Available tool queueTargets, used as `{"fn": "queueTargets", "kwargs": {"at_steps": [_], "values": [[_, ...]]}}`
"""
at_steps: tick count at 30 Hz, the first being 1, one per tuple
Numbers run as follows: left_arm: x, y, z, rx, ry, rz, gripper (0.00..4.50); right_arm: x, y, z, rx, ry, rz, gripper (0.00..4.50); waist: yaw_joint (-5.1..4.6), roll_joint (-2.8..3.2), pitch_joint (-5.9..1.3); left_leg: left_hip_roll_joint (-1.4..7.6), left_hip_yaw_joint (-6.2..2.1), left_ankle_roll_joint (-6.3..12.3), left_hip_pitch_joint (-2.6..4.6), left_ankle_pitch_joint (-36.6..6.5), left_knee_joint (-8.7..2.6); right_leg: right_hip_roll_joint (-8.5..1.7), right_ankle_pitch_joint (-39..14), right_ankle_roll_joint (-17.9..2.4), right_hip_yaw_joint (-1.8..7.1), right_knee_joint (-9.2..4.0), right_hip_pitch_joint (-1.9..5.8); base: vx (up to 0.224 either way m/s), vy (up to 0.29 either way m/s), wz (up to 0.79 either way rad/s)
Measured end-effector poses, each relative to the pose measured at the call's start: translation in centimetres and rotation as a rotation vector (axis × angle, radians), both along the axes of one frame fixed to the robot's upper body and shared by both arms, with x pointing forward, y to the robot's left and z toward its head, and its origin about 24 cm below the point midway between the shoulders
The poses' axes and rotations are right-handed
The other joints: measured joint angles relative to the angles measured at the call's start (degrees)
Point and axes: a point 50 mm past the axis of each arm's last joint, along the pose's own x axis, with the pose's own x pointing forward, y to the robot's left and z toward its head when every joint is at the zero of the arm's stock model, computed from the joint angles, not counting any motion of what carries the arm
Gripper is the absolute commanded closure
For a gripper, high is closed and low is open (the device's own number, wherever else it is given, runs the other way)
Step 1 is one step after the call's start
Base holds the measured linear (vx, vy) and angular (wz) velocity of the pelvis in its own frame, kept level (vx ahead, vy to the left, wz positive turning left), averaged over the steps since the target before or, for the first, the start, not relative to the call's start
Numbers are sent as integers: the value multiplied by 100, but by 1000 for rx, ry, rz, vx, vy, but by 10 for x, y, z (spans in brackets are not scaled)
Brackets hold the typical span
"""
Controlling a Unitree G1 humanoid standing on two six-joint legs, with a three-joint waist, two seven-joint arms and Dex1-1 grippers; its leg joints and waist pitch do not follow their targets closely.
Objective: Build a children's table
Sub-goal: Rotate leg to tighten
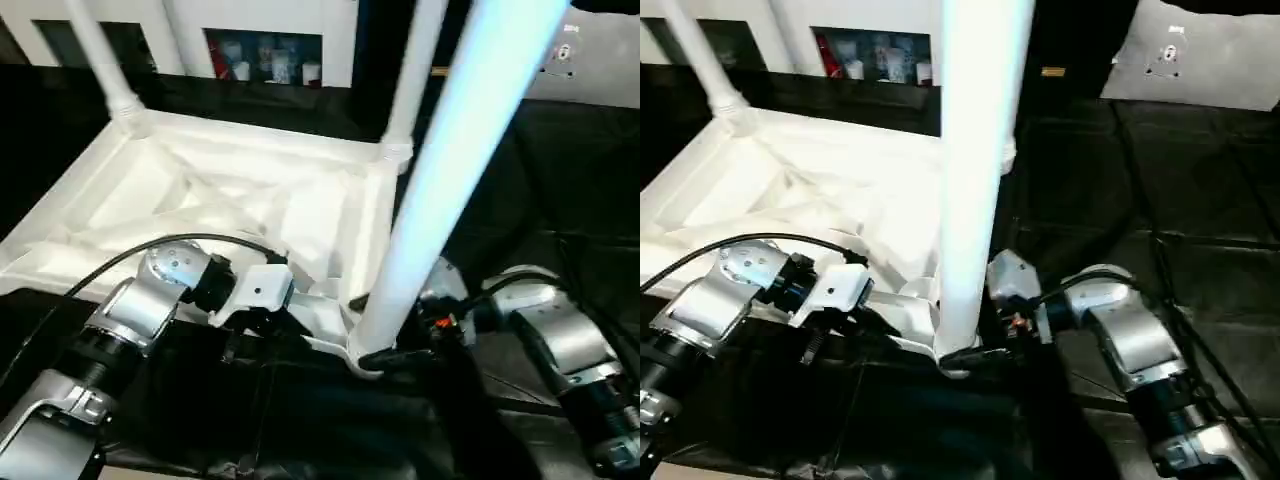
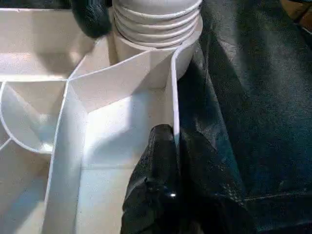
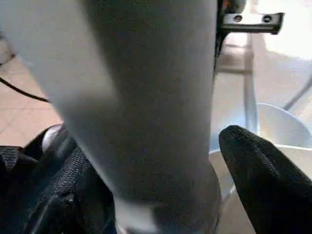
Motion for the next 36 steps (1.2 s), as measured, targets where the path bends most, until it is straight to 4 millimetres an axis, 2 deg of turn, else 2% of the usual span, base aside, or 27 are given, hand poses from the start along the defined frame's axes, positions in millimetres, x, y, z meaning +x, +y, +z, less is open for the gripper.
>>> {"fn": "queueTargets", "kwargs": {"at_steps": [4, 5, 11, 18, 21, 25, 27, 31, 36], "values": [[1, 0, 0, -1, 0, -5, 450, 0, 0, 0, 1, 8, 14, 147, -1, -5, 3, 0, 0, -1, 1, 0, 1, 0, 0, 0, 0, 2, 1, 0, 0, 0], [2, 0, 0, -1, -1, -6, 450, 0, 1, 0, 0, 11, 18, 165, -1, -6, 3, 1, 0, -1, 1, 1, 1, 0, 0, 0, 0, 6, 1, 0, 0, 0], [2, 0, 0, -6, 5, -3, 450, 0, 1, -1, 5, 40, 12, 188, 0, -5, 3, 2, 0, -1, 1, 1, 1, 0, 0, 0, -2, 7, 0, 0, 0, 0], [1, 2, -1, -51, 46, 96, 450, -8, 0, -5, 93, 94, -154, 191, -7, 0, 0, 7, 1, -4, 9, 2, 1, 0, 0, 0, -5, 13, 2, 0, 0, 0], [6, 0, -3, -62, 27, 225, 450, -3, -2, -9, 125, 85, -346, 191, -63, 1, -1, 8, 3, -41, 26, 0, -1, 1, 8, -12, -2, 18, 9, 0, 0, 0], [16, -14, -3, -110, 23, 464, 450, 14, 0, -10, 175, 45, -704, 191, -306, 6, -5, 8, 4, -58, 36, 8, -3, 1, 21, -33, -1, 10, 10, 0, 0, 0], [20, -28, -4, -135, 25, 564, 450, 23, 2, -8, 184, 24, -872, 192, -377, 30, -20, 6, 7, -58, 38, 8, -6, 1, 24, -34, 2, 6, 10, 0, 0, 0], [24, -43, -4, -173, 29, 692, 450, 32, 7, -7, 195, 2, -1064, 193, -368, 62, -40, 6, 7, -68, 40, 21, -45, 5, 24, -32, 0, 0, 10, 0, 0, 0], [30, -80, -1, -209, 26, 886, 450, 52, 14, -1, 231, 0, -1407, 193, -349, 93, -57, 0, 7, -56, 39, 27, -52, 2, 24, -32, 0, -15, 3, 0, 0, 0]]}}
